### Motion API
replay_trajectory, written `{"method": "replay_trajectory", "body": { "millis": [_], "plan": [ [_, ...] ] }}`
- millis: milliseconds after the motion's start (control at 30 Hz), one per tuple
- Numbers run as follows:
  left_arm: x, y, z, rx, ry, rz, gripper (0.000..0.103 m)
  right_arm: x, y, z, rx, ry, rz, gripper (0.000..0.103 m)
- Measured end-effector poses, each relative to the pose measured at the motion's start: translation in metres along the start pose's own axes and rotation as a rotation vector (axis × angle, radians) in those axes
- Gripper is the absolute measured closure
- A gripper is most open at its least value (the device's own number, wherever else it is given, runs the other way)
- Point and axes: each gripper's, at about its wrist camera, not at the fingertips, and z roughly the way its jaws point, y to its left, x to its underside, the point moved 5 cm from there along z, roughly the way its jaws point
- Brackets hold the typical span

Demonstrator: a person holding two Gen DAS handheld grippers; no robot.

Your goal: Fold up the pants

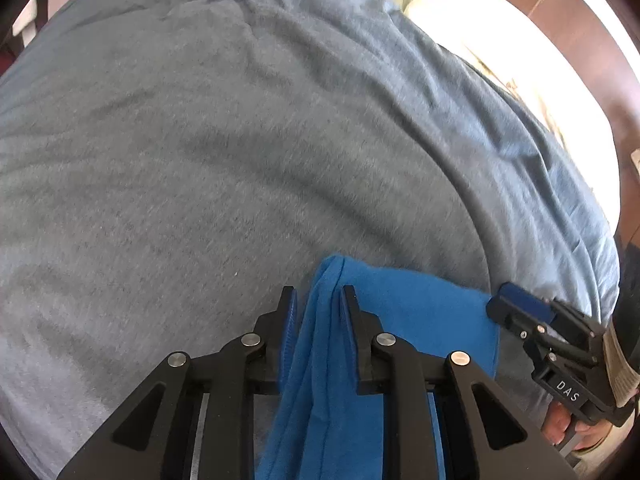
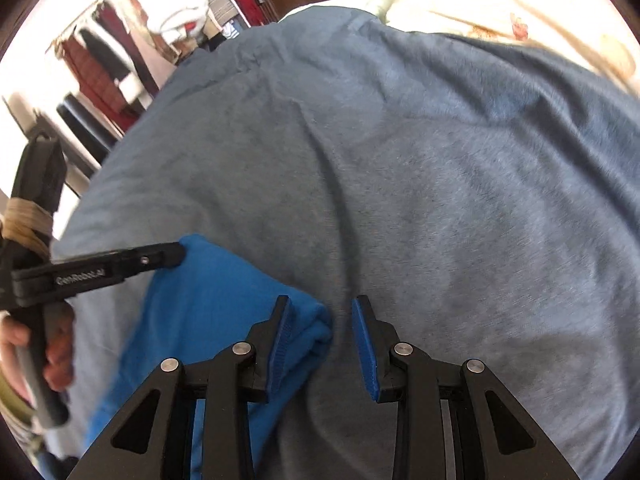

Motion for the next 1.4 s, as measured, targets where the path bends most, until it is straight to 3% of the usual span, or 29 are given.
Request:
{"method": "replay_trajectory", "body": {
  "millis": [100,267,400,633,1333,1400],
  "plan": [
    [0.001,-0.001,-0.004,-0.021,0.003,0.034,0.074,0.001,0.002,0.001,0.016,-0.005,-0.035,0.072],
    [-0.007,-0.013,-0.02,-0.05,-0.02,0.158,0.06,-0.007,-0.005,-0.014,-0.038,-0.027,0.004,0.07],
    [-0.014,-0.02,-0.012,0.04,0.005,0.166,0.06,-0.011,-0.003,-0.014,-0.127,-0.025,0.018,0.069],
    [-0.015,-0.014,0.01,0.124,0.064,0.108,0.061,-0.004,0.004,0.009,-0.153,0.027,0.005,0.069],
    [-0.008,-0.01,0.031,0.174,0.089,0.111,0.061,0.007,-0.012,0.037,-0.205,0.091,0.05,0.07],
    [-0.008,-0.009,0.032,0.192,0.091,0.086,0.067,0.007,-0.012,0.041,-0.207,0.096,0.058,0.069]
  ]
}}
